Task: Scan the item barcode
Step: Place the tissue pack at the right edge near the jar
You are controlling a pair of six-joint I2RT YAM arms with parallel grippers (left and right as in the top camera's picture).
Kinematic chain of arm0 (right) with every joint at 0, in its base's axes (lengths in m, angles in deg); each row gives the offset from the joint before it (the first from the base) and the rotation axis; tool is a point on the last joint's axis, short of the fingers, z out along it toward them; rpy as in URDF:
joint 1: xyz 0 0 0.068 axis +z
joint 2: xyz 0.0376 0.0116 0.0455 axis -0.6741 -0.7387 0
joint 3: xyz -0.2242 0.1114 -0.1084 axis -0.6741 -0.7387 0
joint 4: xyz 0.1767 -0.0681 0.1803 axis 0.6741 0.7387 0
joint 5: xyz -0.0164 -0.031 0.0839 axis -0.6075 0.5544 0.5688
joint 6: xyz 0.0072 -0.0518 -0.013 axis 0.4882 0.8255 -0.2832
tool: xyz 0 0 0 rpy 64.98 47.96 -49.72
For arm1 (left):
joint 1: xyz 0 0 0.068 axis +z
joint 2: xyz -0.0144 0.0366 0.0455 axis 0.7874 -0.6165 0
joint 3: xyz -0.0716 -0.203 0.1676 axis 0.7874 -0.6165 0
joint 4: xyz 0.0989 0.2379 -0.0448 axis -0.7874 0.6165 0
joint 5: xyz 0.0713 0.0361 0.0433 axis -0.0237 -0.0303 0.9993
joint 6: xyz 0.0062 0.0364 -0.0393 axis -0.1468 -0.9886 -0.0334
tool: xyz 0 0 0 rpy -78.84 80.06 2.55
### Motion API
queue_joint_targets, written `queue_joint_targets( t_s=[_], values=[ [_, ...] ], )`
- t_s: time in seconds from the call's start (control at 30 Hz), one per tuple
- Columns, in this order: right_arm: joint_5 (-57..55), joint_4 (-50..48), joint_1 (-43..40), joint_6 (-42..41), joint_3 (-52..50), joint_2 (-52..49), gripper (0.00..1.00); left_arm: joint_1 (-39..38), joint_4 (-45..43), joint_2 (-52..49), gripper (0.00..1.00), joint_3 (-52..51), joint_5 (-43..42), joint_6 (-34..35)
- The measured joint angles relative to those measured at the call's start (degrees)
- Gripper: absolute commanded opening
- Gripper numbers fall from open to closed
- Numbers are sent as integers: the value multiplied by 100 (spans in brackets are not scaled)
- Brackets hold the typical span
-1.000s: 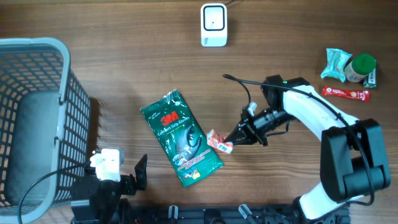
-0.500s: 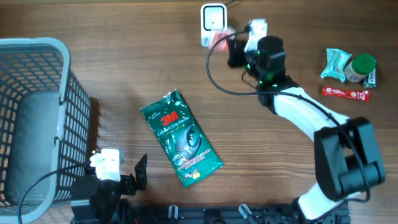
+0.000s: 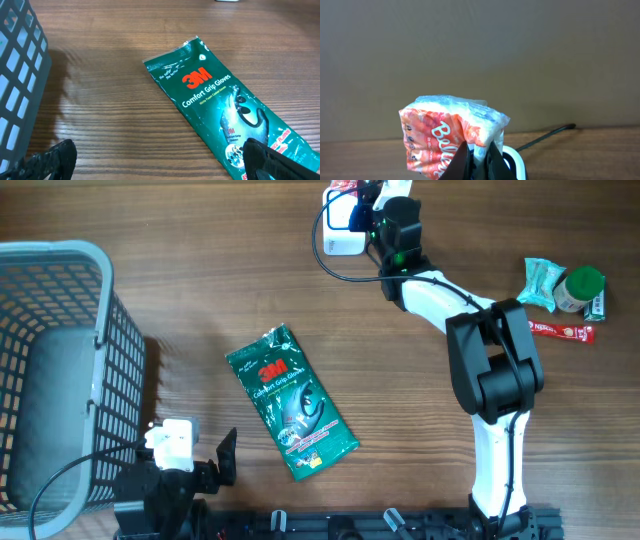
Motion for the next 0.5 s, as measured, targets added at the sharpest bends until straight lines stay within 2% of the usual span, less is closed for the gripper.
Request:
queue_joint_targets(
  t_s=[0.07,0.13,0.23,0.33,0.4,0.5],
  values=[
    [-7,385,0,92,11,9,4,0,2,0,100,0,0,0],
    [-208,1401,-33,280,42,138,4,0,4,0,100,0,0,0],
    [-1366,3847,-247,507,31,1038,4,0,4,7,100,0,0,0],
    [-2479,5788,-732,566,116,1775,4,0,4,2,100,0,0,0],
    [-2852,6258,-1366,575,-81,1801,4,0,-4,-2,100,0,0,0],
    [-2592,6325,-2487,452,-586,1672,4,0,0,0,100,0,0,0]
  ],
)
